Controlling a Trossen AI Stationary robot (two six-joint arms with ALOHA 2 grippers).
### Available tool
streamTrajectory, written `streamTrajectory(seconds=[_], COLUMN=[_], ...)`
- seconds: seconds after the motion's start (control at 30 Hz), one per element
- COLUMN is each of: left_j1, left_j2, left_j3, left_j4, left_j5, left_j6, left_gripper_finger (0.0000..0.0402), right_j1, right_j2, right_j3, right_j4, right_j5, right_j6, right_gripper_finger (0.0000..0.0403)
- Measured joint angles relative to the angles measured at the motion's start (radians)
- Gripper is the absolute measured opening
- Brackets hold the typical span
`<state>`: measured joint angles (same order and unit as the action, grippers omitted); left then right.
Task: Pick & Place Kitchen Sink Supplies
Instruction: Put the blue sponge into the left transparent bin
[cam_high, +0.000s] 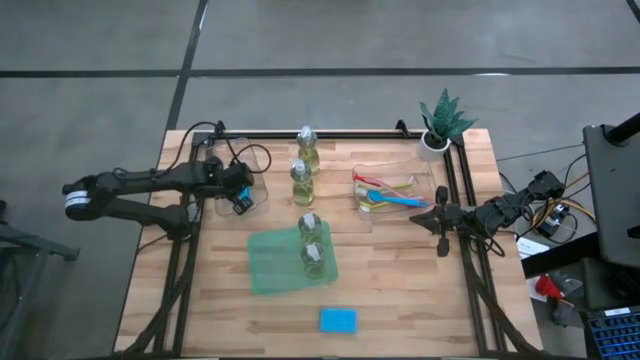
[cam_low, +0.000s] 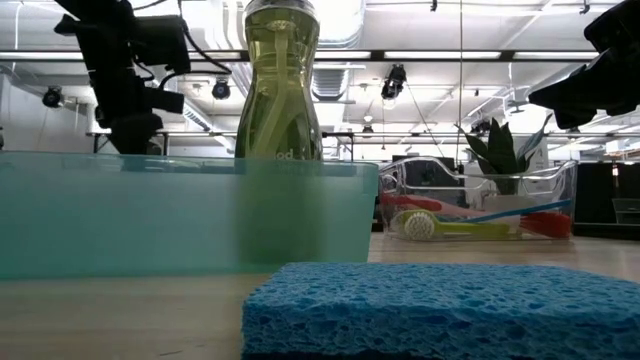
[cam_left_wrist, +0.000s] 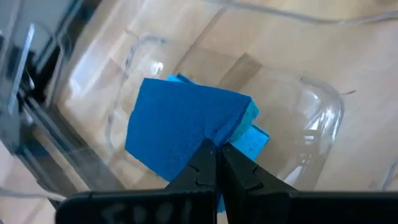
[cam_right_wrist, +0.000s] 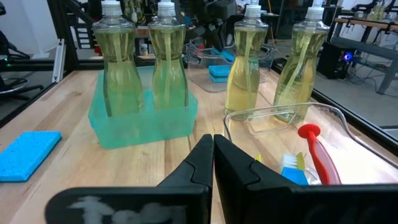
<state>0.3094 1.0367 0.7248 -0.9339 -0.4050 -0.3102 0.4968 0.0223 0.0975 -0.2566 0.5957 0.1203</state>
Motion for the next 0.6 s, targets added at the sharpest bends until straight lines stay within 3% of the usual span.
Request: streamTrajectory(seconds=[0.17,0.6], left_j1=[-0.002,0.001], left_j2=[0.000,0.068], left_j3=[0.012,0.006], left_j4=[0.018,0.025], left_j5=[-0.002,0.016], left_j6=[0.120,0.132], left_gripper_finger=[0.0003,0.0017], right_j1=[0.000,0.000], right_j2=[0.000,0.000], right_j3=[0.000,0.000], right_j4=[0.000,0.000], right_j5=[0.000,0.000], right_j6=[0.000,0.000], right_gripper_finger=[0.0008,0.0008])
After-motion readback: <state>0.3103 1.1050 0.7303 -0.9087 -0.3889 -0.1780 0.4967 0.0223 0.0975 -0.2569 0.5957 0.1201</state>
